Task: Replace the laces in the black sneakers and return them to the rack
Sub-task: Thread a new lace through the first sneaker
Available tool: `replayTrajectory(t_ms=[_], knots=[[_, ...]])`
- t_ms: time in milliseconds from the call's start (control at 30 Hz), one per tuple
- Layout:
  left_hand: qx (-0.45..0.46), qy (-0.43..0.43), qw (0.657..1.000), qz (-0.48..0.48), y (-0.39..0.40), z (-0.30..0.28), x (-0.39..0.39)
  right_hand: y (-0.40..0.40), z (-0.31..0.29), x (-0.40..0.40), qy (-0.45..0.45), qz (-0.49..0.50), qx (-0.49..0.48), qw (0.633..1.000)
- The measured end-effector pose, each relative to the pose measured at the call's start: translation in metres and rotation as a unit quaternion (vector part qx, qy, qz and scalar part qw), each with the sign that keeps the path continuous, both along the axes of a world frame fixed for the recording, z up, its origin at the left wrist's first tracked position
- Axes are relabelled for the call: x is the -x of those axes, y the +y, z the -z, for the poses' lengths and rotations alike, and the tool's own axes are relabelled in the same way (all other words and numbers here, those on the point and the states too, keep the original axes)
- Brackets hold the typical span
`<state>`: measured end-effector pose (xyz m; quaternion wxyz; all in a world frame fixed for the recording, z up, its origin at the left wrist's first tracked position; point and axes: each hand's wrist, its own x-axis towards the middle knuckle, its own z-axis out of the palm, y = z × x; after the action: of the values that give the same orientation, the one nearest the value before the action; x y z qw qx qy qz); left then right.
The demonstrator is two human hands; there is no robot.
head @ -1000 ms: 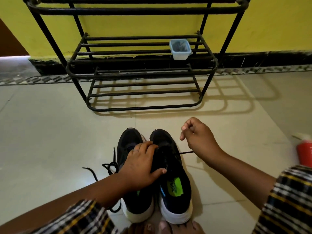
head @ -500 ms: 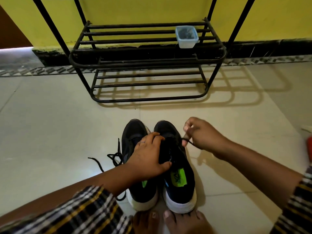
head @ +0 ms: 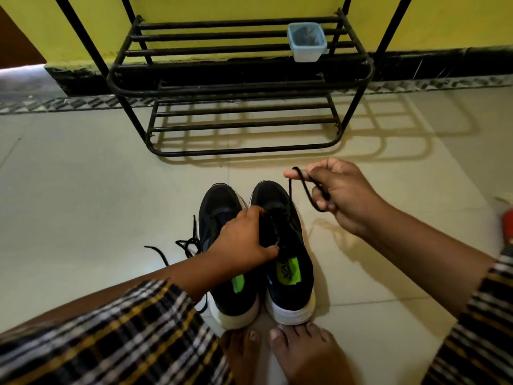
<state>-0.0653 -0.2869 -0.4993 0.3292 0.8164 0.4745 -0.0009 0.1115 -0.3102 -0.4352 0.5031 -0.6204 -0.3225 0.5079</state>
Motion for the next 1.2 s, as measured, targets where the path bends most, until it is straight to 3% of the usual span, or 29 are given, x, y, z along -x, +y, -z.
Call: replayTrajectory(t_ms=[133, 267, 300, 367, 467, 567, 767, 1200], knots=[[-0.001, 0.016, 1.000, 0.000, 0.000, 0.002, 0.001, 0.001, 0.015, 0.005, 0.067, 0.030, 0.035, 0.997], [-0.002, 0.036, 0.999, 0.027, 0.002, 0.004, 0.005, 0.001, 0.033, 0.012, 0.036, 0.006, 0.093, 0.995], [-0.002, 0.041, 0.999, 0.031, 0.001, 0.004, 0.005, -0.001, 0.039, 0.016, 0.004, -0.012, 0.109, 0.994], [-0.008, 0.044, 0.999, 0.029, 0.002, 0.005, 0.004, -0.005, 0.052, 0.019, -0.150, -0.071, 0.111, 0.980], [-0.013, 0.037, 0.999, 0.023, 0.000, 0.006, 0.004, -0.009, 0.059, 0.017, -0.382, -0.164, 0.068, 0.907], [-0.013, 0.016, 1.000, 0.002, -0.001, 0.004, 0.004, -0.009, 0.058, 0.015, -0.465, -0.192, 0.066, 0.862], [-0.013, 0.029, 0.999, 0.002, -0.003, 0.003, 0.003, -0.013, 0.058, 0.005, -0.408, -0.193, 0.158, 0.878], [-0.027, 0.071, 0.996, 0.052, -0.002, 0.003, 0.004, 0.003, 0.032, -0.005, -0.306, -0.116, 0.106, 0.939]])
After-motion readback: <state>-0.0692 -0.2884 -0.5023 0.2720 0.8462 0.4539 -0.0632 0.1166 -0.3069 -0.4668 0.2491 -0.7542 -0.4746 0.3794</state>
